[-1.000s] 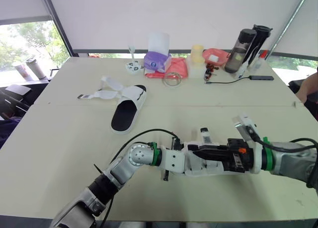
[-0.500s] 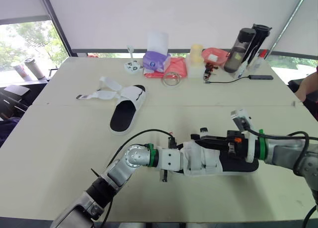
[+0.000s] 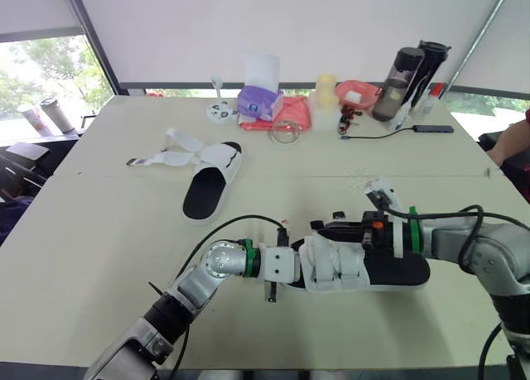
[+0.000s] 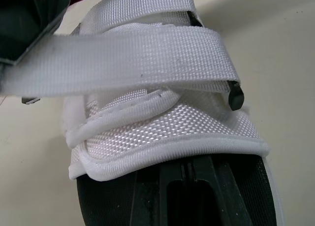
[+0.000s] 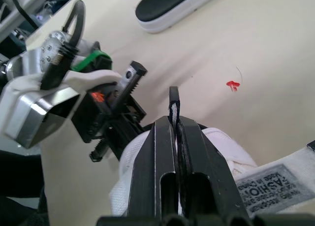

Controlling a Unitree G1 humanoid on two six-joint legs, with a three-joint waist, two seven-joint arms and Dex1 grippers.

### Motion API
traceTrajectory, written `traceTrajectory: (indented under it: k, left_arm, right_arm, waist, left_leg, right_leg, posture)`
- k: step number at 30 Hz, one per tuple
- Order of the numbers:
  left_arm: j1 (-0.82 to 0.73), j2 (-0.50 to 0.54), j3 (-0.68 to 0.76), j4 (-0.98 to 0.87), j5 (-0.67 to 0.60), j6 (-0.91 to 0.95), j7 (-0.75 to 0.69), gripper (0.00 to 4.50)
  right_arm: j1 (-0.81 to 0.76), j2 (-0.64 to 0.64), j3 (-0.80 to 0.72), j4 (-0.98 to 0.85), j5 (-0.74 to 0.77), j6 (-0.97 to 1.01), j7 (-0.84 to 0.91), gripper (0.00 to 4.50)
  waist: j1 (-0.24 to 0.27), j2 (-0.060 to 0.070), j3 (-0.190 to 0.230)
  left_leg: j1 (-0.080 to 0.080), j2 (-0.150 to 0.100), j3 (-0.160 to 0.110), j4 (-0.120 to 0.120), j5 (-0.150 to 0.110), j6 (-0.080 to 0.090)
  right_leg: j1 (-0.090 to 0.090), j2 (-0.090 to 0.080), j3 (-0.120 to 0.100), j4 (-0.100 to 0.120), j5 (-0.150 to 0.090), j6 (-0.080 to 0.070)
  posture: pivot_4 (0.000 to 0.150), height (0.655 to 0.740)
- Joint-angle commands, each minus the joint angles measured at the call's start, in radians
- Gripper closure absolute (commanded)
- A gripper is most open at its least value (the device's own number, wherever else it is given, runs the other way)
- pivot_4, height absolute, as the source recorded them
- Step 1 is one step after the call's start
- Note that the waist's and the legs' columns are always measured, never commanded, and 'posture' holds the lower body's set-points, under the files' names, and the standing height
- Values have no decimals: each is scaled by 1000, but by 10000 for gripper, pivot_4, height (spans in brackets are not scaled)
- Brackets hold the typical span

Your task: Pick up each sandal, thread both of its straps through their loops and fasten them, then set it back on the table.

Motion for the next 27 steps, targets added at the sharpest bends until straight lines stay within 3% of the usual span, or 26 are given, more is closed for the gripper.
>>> traceTrajectory:
  k: [1,18,21,27]
  left_arm:
    - [31,32,0,79,50,33,-1,45000]
    - [64,40,-10,23,61,59,23,45000]
    - [68,39,-10,16,62,65,27,45000]
    - [69,38,-9,10,66,71,35,45000]
  right_arm:
    - [-41,6,1,25,-65,-43,16,44456]
    - [-68,44,55,88,-219,-47,20,44456]
    - [-66,46,51,86,-221,-42,21,35573]
    - [-51,44,40,82,-240,-48,23,5817]
  waist:
    - [0,0,0]
    - [-5,0,0]
    - [-5,0,0]
    - [1,0,0]
  left_leg:
    - [0,0,0,0,0,0]
    - [9,0,0,-1,-2,-3]
    - [9,0,0,-1,-2,-3]
    - [9,0,0,-1,-2,-3]
  right_leg:
    - [0,0,0,0,0,0]
    - [4,0,0,1,1,-1]
    - [4,0,0,1,1,-1]
    - [4,0,0,0,1,-1]
  posture:
    - [1500,7400]
    - [1500,7400]
    - [1500,7400]
    - [1500,7400]
